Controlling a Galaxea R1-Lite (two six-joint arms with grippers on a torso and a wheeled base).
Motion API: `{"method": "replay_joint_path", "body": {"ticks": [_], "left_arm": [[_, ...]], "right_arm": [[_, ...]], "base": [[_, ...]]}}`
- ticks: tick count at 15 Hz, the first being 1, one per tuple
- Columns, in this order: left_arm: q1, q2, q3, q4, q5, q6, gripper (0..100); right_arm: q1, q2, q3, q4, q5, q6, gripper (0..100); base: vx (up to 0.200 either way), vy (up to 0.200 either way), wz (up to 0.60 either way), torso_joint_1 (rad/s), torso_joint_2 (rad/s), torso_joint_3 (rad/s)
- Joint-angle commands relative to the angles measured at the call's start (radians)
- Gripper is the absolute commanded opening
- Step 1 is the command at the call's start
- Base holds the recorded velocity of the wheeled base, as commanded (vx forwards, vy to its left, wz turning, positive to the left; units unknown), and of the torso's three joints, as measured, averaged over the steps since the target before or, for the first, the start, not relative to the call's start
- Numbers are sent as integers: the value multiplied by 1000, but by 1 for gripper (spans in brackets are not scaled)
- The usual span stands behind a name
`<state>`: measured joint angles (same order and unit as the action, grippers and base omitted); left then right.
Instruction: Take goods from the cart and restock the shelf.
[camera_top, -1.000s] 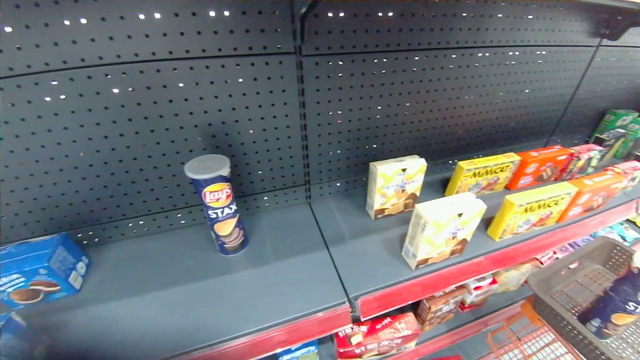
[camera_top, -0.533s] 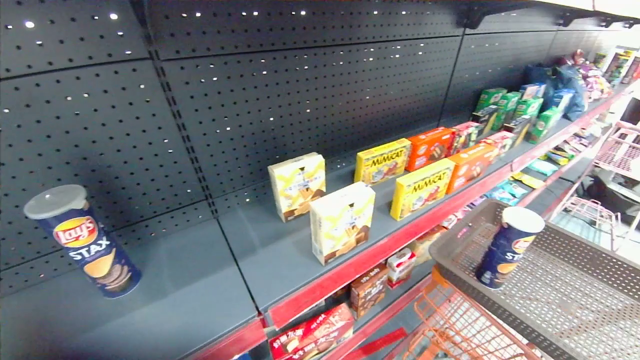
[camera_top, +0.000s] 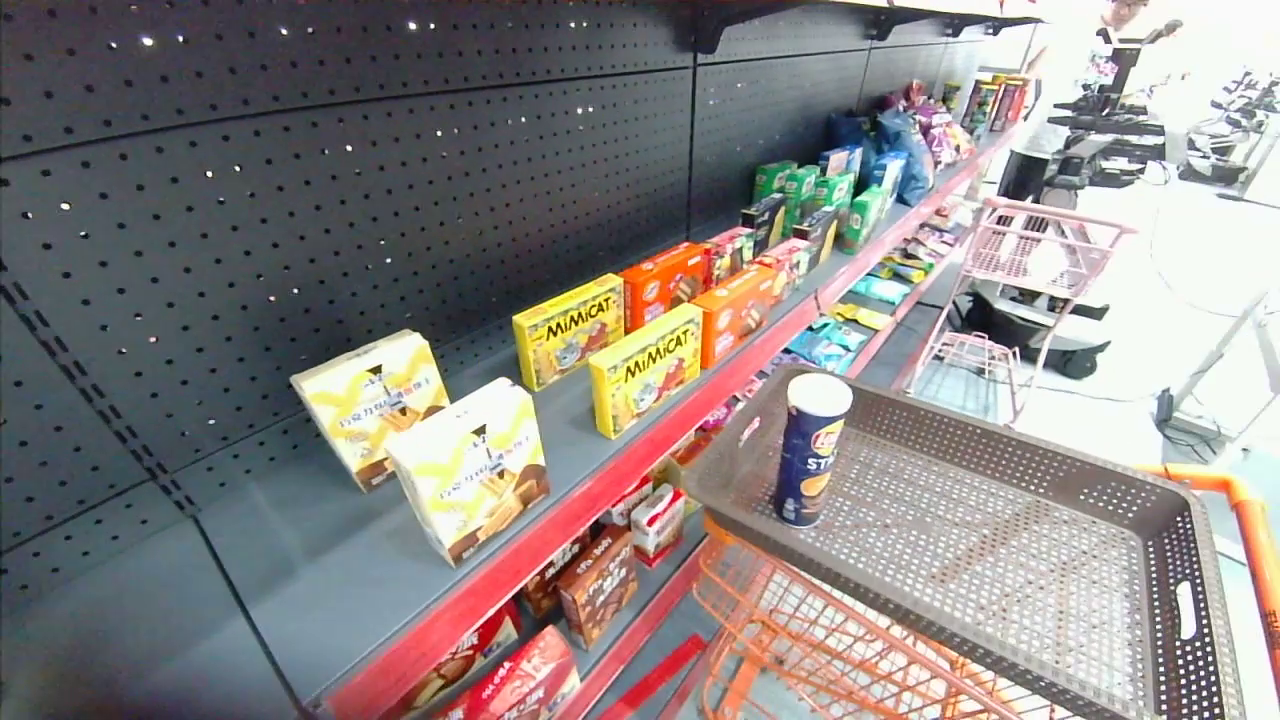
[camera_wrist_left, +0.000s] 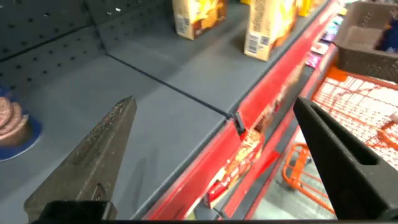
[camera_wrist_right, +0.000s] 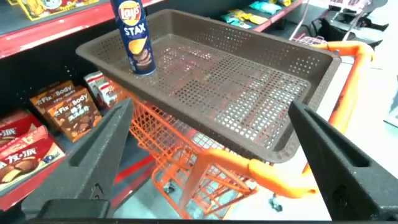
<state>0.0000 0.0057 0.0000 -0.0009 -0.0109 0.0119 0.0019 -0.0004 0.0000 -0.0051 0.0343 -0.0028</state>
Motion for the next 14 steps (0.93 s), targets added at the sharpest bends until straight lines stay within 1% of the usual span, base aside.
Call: {"method": "replay_joint_path", "body": {"ticks": [1,3,4,5,6,8,10,12,14], "left_arm": [[0,0,0,-1,0,0,100],[0,0,0,-1,0,0,100],[0,0,0,-1,-1,0,100],[0,0,0,-1,0,0,100],[0,0,0,-1,0,0,100],[0,0,0,-1,0,0,100],[0,0,0,-1,0,0,100],[0,0,0,-1,0,0,100],[0,0,0,-1,0,0,100]], "right_arm": [[0,0,0,1,1,0,100],[0,0,0,2,1,-5,100],[0,40,-63,-10,10,-19,100],[1,166,-167,-7,-2,-19,100],[-16,362,-318,-12,-14,-6,100],[-10,504,-440,-7,-13,86,100],[-8,593,-440,-13,-28,79,100],[-22,678,-428,-55,-34,38,100],[-69,887,-440,-173,-34,30,100]], "base": [[0,0,0,0,0,0],[0,0,0,0,0,0],[0,0,0,0,0,0],[0,0,0,0,0,0],[0,0,0,0,0,0],[0,0,0,0,0,0],[0,0,0,0,0,0],[0,0,0,0,0,0],[0,0,0,0,0,0]]}}
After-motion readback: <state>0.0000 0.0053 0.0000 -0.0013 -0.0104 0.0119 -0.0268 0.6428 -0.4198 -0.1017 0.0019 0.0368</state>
